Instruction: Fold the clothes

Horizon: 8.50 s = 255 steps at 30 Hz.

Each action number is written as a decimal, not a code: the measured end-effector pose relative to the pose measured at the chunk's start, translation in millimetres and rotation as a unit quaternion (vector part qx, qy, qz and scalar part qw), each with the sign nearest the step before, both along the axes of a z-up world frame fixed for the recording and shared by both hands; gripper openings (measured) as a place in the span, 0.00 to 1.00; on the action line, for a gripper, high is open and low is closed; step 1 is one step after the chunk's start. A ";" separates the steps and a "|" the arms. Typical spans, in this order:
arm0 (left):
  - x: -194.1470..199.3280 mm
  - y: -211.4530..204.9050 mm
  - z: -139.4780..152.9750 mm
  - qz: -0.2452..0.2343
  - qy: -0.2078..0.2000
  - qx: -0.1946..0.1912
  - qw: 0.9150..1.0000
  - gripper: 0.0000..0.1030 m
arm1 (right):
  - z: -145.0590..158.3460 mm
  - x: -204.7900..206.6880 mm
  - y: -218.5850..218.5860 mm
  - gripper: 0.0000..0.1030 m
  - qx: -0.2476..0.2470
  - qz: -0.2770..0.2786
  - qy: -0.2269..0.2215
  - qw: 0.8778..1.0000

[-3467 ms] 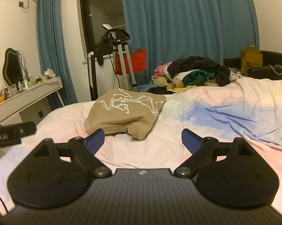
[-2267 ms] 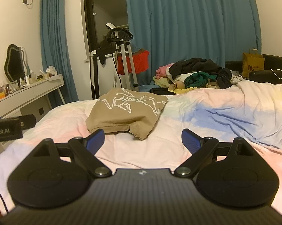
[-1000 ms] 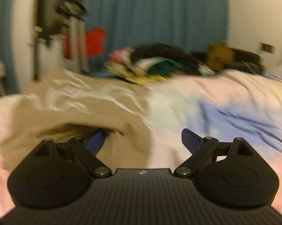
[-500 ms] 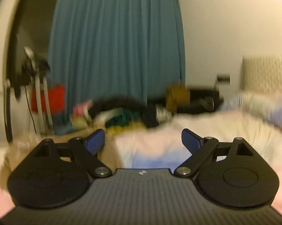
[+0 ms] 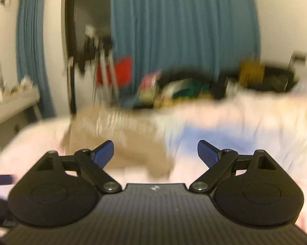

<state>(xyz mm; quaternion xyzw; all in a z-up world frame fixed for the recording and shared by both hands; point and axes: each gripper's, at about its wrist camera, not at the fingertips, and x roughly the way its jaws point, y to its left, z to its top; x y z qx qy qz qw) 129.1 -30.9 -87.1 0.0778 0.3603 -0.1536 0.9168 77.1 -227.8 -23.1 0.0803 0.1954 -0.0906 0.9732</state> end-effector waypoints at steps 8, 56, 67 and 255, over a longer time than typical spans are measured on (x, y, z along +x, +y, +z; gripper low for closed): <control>82.6 6.1 -29.5 0.021 0.096 -0.186 0.978 0.83 | -51.6 39.1 -24.5 0.74 0.107 0.017 0.061 0.992; 8.7 96.4 38.0 0.038 0.057 -0.269 0.961 0.08 | -40.8 -19.6 -42.8 0.27 0.328 0.067 0.079 0.939; 6.4 74.1 54.4 0.022 -0.006 -0.155 0.988 0.63 | -17.8 -43.9 -58.9 0.86 0.280 0.009 0.015 0.960; 256.5 28.8 62.5 0.074 -0.056 -0.085 0.992 1.00 | 21.0 217.2 -46.2 0.89 0.076 0.057 0.048 0.994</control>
